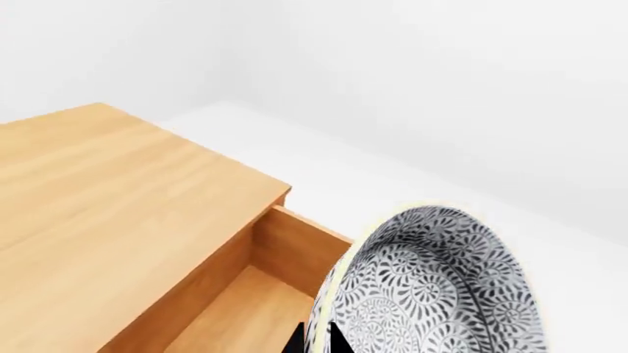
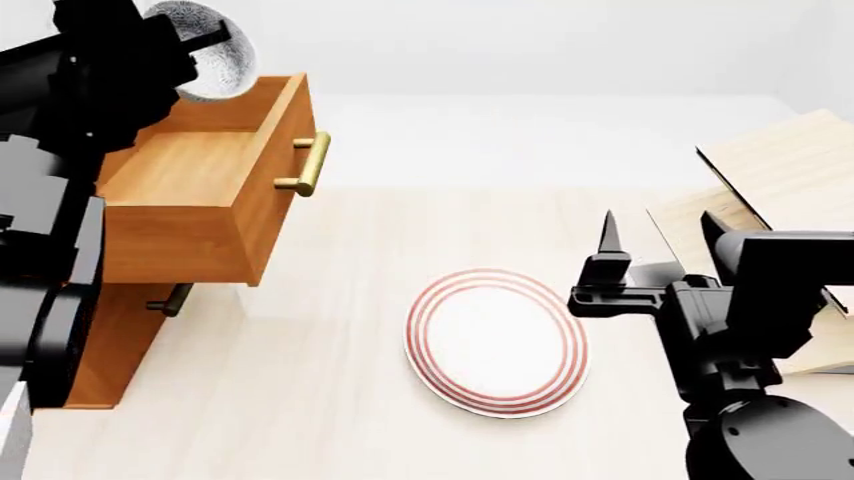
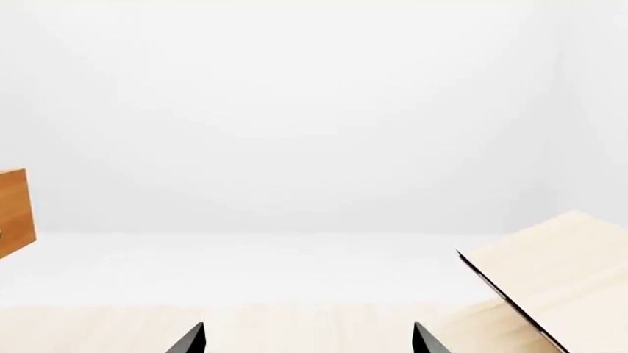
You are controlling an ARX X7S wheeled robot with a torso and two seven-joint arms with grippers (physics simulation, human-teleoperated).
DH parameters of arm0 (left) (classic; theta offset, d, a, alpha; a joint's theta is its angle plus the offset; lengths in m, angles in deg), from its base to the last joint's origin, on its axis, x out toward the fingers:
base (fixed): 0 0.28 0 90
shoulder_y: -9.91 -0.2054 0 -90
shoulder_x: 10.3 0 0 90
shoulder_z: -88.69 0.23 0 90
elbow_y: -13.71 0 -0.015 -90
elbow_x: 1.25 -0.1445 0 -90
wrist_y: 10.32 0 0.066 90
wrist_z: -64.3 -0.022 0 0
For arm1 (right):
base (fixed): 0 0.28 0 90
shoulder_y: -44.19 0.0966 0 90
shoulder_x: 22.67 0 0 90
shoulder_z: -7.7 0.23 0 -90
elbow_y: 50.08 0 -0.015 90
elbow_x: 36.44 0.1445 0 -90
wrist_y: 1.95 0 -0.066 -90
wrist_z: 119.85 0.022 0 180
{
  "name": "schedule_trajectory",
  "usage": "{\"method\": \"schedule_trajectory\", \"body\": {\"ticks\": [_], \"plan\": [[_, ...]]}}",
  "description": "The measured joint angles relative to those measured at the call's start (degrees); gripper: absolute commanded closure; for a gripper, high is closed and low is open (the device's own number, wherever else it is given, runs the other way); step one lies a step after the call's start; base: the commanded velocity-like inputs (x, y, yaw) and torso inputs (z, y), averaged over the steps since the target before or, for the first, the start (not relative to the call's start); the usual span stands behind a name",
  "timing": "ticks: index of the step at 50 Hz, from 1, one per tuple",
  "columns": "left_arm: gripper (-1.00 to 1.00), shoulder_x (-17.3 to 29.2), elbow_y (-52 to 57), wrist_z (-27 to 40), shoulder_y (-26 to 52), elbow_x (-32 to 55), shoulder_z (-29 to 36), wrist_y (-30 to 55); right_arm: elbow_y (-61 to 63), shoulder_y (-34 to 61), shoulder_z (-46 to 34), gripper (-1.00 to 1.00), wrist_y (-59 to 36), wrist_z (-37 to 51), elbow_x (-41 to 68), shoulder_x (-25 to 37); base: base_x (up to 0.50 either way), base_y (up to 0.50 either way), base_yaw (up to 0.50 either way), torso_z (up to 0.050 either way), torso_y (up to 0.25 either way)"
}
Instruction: Open the top drawer of the cabinet and put the bowl in it.
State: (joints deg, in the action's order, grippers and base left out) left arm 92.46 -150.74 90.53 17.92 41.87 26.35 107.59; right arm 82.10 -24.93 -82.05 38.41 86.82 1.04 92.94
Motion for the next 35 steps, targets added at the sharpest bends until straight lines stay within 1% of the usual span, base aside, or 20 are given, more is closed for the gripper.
{"method": "schedule_trajectory", "body": {"ticks": [17, 35], "plan": [[1.0, 0.6, -0.5, 3.6, -2.9, -11.9, -13.8, -0.9, -1.0, -0.2, -0.9, -1.0, 1.0, -0.1, -0.6, -0.1, 0.0, 0.0, 0.0, 0.0, 0.001], [1.0, 0.6, -0.5, 3.5, -5.0, -23.9, -27.0, -1.1, -2.3, -0.1, -2.1, -1.0, 1.9, -0.2, -1.3, -0.1, 0.0, 0.0, 0.0, 0.001, 0.001]]}}
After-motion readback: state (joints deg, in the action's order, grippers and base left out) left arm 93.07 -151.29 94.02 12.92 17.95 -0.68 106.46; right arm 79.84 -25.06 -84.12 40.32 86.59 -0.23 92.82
